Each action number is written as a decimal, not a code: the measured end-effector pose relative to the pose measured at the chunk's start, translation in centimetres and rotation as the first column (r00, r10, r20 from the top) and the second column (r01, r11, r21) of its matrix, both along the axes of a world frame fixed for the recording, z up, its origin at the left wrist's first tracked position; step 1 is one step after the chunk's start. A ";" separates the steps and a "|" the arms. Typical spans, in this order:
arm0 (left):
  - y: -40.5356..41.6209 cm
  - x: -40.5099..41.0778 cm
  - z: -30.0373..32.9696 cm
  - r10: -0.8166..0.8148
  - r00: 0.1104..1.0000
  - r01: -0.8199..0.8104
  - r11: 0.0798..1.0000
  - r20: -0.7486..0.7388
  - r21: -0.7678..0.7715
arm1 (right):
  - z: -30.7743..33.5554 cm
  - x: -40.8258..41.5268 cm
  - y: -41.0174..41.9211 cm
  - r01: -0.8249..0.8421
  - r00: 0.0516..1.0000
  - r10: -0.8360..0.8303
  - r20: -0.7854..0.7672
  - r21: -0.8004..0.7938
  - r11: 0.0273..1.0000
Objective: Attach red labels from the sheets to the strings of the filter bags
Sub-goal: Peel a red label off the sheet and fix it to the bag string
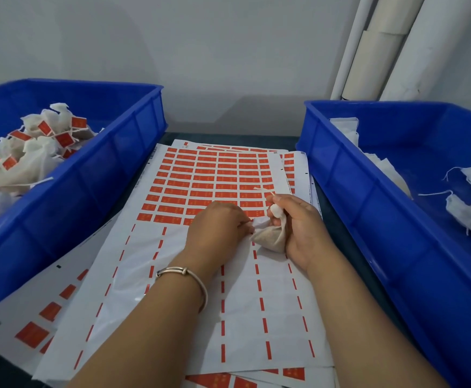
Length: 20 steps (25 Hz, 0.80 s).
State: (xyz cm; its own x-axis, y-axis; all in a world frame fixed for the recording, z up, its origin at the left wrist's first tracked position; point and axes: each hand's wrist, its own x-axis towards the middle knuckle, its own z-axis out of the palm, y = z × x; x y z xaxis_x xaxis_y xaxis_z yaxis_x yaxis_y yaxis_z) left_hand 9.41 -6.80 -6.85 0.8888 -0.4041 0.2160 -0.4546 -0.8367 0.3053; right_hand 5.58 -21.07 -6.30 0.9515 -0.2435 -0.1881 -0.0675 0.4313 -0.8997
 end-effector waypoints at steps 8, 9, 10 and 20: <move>-0.1 0.7 0.5 0.137 0.988 -0.133 0.990 -0.076 0.049 | 0.0 -0.1 -0.3 -0.035 0.999 0.035 -0.010 0.032 0.999; -0.2 0.6 0.4 0.130 0.990 -0.126 0.990 -0.052 0.065 | 0.0 -0.1 -0.3 -0.034 0.999 0.034 -0.007 0.021 0.999; -0.3 0.5 0.2 0.111 0.994 -0.109 0.991 -0.021 0.080 | 0.0 -0.1 -0.2 -0.030 1.000 0.031 -0.007 0.013 0.999; -0.1 0.3 -0.8 0.100 0.991 -0.097 0.995 0.089 -0.036 | 0.1 -0.1 0.1 -0.011 0.999 0.010 -0.030 -0.033 0.999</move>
